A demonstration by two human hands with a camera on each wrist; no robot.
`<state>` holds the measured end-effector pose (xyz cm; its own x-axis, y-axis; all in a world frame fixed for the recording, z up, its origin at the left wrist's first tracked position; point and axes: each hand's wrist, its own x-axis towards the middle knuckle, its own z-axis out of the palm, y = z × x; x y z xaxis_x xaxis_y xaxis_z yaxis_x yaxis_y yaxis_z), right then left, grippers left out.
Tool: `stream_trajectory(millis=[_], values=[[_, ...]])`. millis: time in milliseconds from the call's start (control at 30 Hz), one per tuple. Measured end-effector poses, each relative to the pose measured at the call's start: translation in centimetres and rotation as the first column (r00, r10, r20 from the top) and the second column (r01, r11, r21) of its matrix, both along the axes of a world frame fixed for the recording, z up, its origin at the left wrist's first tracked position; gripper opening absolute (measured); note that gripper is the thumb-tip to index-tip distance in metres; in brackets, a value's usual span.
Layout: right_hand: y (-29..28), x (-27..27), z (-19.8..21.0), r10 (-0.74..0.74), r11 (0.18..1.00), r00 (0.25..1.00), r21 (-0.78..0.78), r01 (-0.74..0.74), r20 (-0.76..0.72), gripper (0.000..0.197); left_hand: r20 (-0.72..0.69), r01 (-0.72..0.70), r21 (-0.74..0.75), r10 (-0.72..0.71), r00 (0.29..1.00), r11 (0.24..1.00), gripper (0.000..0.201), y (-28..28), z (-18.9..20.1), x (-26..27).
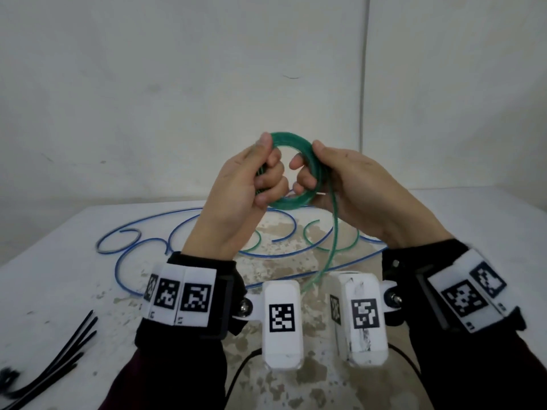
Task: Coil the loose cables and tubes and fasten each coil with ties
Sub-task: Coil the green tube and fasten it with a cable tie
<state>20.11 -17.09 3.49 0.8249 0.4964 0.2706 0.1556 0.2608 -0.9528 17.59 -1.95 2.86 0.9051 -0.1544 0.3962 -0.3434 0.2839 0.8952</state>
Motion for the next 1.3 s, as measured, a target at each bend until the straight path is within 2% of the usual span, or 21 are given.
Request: stream_trajectory(millis=[67,167,267,367,467,633,767,900,1067,1300], values=[[-0.2,0.0,0.0,0.028,1.0,1.0,0.012,-0.028,0.003,0.039,0.006,-0.008,-0.022,0.009,1.0,1.0,0.036,0.3,0.1,0.1],[-0.3,0.1,-0.2,0.031,1.0,0.999,0.004,-0.031,0.018,0.036,-0.045,0.043,0.067,-0.04,0.998,0.997,0.036,0.5,0.3,-0.1],[-0.2,0.1,-0.5,-0.004,0.985,0.989,-0.17,0.03,0.149,0.035,-0.132,0.091,0.212,-0.063,0.989,0.973,0.036,0.5,0.2,-0.3],[-0.3,-0.1,-0.5,-0.049,0.927,0.949,-0.341,0.159,0.311,0.035,-0.172,0.127,0.302,-0.077,0.982,0.945,0.032,1.2,0.0,-0.4],[-0.1,-0.2,-0.5,-0.055,0.892,0.926,-0.398,0.213,0.373,0.035,-0.163,0.146,0.331,-0.096,0.982,0.932,0.027,1.7,-0.3,-0.5],[-0.1,-0.3,-0.4,-0.123,0.931,0.949,-0.298,0.211,0.289,0.03,-0.071,0.025,0.196,-0.011,0.997,0.98,0.032,1.4,-0.4,0.1],[-1.0,-0.1,-0.4,-0.028,0.961,0.977,-0.263,0.085,0.211,0.032,-0.003,-0.046,0.016,0.046,0.999,0.999,0.033,1.8,0.0,0.4],[-1.5,0.1,-0.4,0.01,0.978,0.988,-0.205,0.022,0.157,0.027,0.031,-0.03,-0.171,0.036,0.999,0.985,0.034,2.0,0.3,0.6],[-1.0,0.3,-0.6,0.023,0.994,0.993,-0.107,-0.01,0.113,0.024,0.033,-0.036,-0.25,0.045,0.998,0.968,0.036,1.5,0.1,0.8],[-0.6,0.9,-1.3,0.083,0.994,0.993,0.059,-0.089,0.088,0.032,0.024,-0.014,-0.342,0.023,0.999,0.939,0.036,0.0,0.0,0.8]])
